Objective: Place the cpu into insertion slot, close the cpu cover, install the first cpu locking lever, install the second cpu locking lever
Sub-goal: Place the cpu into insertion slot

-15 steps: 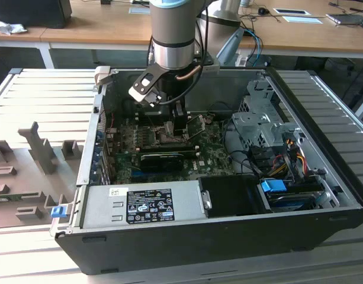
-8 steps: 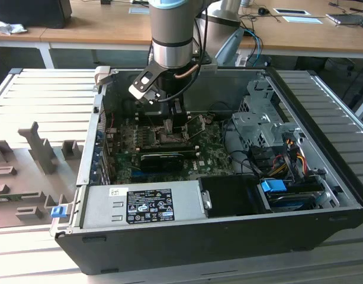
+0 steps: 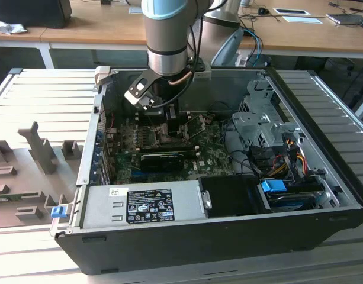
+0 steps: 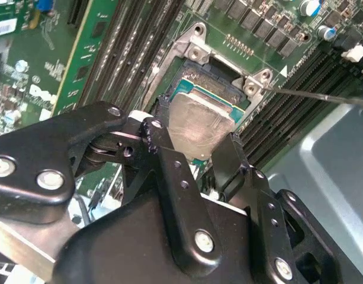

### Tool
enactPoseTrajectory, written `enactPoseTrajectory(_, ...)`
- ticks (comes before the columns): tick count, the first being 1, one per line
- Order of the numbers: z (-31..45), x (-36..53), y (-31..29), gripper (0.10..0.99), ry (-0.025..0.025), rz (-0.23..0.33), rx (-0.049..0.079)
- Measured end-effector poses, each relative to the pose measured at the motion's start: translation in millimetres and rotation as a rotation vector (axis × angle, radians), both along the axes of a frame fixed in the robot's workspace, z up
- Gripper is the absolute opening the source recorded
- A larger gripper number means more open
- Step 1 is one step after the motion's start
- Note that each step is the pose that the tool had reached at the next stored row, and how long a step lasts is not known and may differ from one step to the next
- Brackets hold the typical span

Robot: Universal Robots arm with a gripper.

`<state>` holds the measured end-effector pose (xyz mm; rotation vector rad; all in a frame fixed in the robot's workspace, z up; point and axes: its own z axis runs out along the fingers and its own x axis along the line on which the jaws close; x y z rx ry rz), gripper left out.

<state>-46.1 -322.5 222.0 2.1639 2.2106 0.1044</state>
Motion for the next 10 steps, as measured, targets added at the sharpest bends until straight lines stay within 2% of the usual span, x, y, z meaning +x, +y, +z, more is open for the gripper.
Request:
enactPoseTrajectory(3, -8.4, -0.3, 0.1, 0.529, 0.0001, -0.060, 0.000)
enactPoseTrajectory(10, -17.1, -0.6, 1.4, 0.529, 0.0000, -0.054, 0.000)
